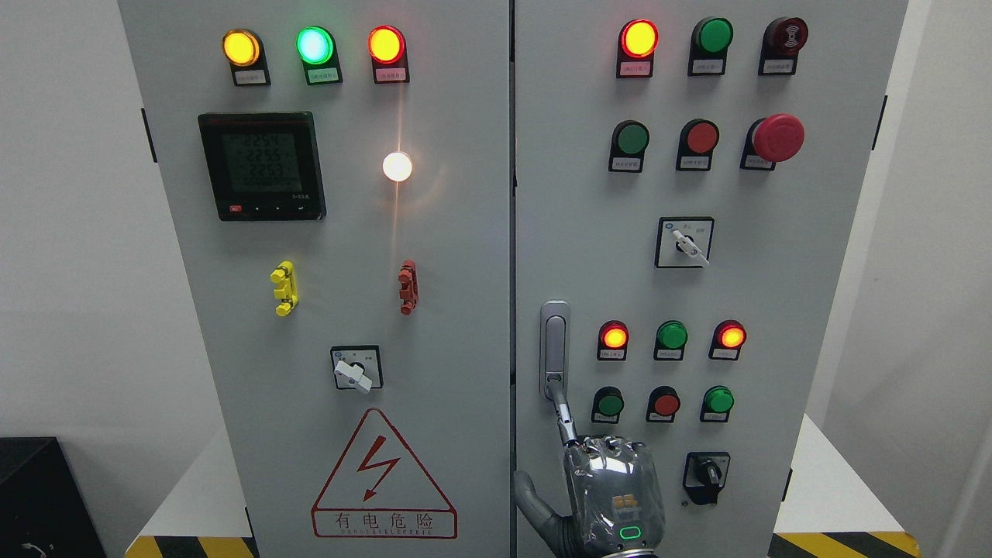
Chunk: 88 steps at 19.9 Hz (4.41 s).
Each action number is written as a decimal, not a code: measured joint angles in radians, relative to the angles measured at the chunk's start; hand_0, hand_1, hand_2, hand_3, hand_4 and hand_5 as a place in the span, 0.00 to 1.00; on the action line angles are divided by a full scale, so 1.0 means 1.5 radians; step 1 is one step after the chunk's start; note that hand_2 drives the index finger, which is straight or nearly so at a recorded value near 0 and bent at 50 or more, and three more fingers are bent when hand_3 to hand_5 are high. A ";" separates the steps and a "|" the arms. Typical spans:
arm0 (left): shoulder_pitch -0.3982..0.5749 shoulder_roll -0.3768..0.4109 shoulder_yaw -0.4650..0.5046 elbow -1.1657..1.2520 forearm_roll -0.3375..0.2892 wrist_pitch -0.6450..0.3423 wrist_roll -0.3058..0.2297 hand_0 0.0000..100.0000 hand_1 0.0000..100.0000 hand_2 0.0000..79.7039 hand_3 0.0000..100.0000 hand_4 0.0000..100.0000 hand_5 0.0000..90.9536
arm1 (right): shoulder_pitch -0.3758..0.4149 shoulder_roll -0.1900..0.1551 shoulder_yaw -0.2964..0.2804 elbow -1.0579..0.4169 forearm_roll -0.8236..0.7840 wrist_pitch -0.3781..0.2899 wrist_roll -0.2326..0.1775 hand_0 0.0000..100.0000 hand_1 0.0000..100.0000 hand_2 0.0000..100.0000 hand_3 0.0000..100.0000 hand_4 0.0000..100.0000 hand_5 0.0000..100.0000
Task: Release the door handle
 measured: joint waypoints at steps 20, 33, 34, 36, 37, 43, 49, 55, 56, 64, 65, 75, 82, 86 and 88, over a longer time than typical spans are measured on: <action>0.000 0.000 0.000 0.000 0.000 0.000 0.000 0.12 0.56 0.00 0.00 0.00 0.00 | 0.002 0.000 0.000 0.003 0.000 0.000 -0.001 0.33 0.24 0.00 1.00 1.00 1.00; 0.000 0.000 0.000 0.000 0.000 0.000 0.000 0.12 0.56 0.00 0.00 0.00 0.00 | 0.007 0.000 0.000 0.003 0.000 0.000 -0.001 0.33 0.24 0.00 1.00 1.00 1.00; 0.000 0.000 0.000 0.000 0.000 0.000 0.000 0.12 0.56 0.00 0.00 0.00 0.00 | 0.007 0.000 0.000 0.003 0.000 0.000 -0.001 0.33 0.24 0.00 1.00 1.00 1.00; 0.000 0.000 0.000 0.000 0.000 0.000 0.000 0.12 0.56 0.00 0.00 0.00 0.00 | 0.008 0.000 0.000 0.003 0.000 0.000 -0.001 0.33 0.24 0.00 1.00 1.00 1.00; 0.000 0.000 0.000 0.000 0.000 0.000 0.000 0.12 0.56 0.00 0.00 0.00 0.00 | 0.008 0.000 0.000 0.003 0.000 0.000 -0.001 0.33 0.24 0.00 1.00 1.00 1.00; 0.000 0.000 0.000 0.000 0.000 0.000 0.000 0.12 0.56 0.00 0.00 0.00 0.00 | 0.009 0.000 0.000 0.003 -0.001 0.001 -0.003 0.33 0.24 0.00 1.00 1.00 1.00; 0.000 0.000 0.000 0.000 0.000 0.000 0.000 0.12 0.56 0.00 0.00 0.00 0.00 | 0.010 0.000 0.000 0.002 -0.001 0.001 -0.003 0.33 0.24 0.00 1.00 1.00 1.00; 0.000 0.000 0.000 0.000 0.000 0.000 0.000 0.12 0.56 0.00 0.00 0.00 0.00 | 0.010 0.000 0.000 -0.001 -0.001 0.001 -0.003 0.33 0.24 0.00 1.00 1.00 1.00; 0.000 0.000 0.000 0.000 0.000 0.000 0.000 0.12 0.56 0.00 0.00 0.00 0.00 | 0.011 0.000 0.000 -0.002 -0.001 0.001 -0.003 0.34 0.24 0.00 1.00 1.00 1.00; 0.000 0.000 0.000 0.000 0.000 0.000 0.000 0.12 0.56 0.00 0.00 0.00 0.00 | 0.014 0.000 0.001 -0.014 -0.001 0.001 0.009 0.34 0.24 0.00 1.00 1.00 1.00; 0.000 0.000 0.000 0.000 0.000 0.000 0.000 0.12 0.56 0.00 0.00 0.00 0.00 | 0.014 0.000 0.001 -0.015 -0.001 0.001 0.009 0.34 0.24 0.00 1.00 1.00 1.00; 0.000 0.000 0.000 0.000 0.000 0.000 0.000 0.12 0.56 0.00 0.00 0.00 0.00 | 0.017 -0.001 0.002 -0.020 -0.002 -0.002 0.012 0.34 0.24 0.00 1.00 1.00 1.00; 0.000 0.000 0.000 0.000 0.000 0.000 0.000 0.12 0.56 0.00 0.00 0.00 0.00 | 0.015 -0.002 0.003 -0.016 -0.002 -0.003 0.007 0.34 0.24 0.01 1.00 1.00 1.00; 0.000 0.000 0.000 0.000 0.000 0.000 0.000 0.12 0.56 0.00 0.00 0.00 0.00 | 0.015 -0.003 0.003 -0.021 -0.002 -0.003 0.006 0.34 0.24 0.01 1.00 1.00 1.00; 0.000 0.000 0.000 0.000 0.000 0.000 0.000 0.12 0.56 0.00 0.00 0.00 0.00 | 0.014 -0.003 0.003 -0.028 -0.002 -0.004 0.006 0.34 0.24 0.01 1.00 1.00 1.00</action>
